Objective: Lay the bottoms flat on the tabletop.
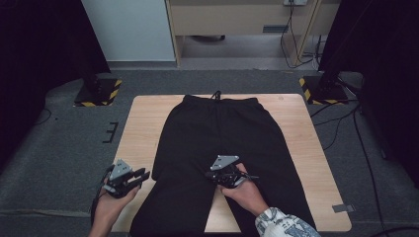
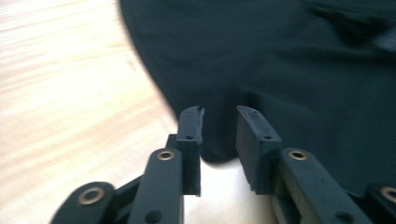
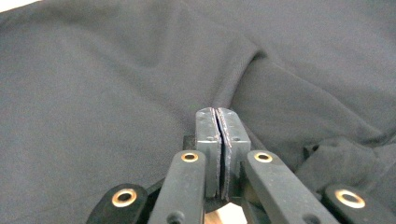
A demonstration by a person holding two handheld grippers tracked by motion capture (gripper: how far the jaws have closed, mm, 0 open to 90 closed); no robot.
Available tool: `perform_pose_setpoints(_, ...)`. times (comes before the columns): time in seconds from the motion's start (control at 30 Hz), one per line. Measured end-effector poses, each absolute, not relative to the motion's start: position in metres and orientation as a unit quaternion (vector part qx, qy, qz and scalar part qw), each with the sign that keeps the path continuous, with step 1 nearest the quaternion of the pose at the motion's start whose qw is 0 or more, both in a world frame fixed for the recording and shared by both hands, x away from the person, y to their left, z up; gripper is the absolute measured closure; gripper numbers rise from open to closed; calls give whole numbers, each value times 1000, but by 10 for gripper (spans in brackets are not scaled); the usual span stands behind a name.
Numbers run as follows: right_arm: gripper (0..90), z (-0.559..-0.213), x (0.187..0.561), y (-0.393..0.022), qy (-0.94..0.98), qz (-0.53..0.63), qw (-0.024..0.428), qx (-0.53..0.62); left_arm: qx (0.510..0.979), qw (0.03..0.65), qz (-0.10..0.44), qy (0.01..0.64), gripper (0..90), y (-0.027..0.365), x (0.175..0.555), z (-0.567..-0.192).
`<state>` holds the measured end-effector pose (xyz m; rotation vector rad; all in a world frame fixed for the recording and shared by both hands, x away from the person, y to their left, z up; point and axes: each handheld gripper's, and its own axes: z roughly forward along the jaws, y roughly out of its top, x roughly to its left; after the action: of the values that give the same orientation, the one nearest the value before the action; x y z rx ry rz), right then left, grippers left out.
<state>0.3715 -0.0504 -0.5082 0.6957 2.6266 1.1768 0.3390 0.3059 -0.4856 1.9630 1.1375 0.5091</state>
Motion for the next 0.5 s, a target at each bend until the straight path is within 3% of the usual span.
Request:
perform_pose_setpoints(0.17, 883, -509, 369, -46, 885, 398, 83, 229, 766, 378, 187, 485, 548, 304, 384, -502)
perform_pose_setpoints(0.4, 882, -512, 369, -42, 886, 397, 79, 227, 794, 331, 175, 478, 479, 288, 407, -524)
perform_pose_setpoints(0.5, 882, -511, 369, -42, 885, 398, 78, 228, 796, 329, 178, 476, 492, 285, 409, -525)
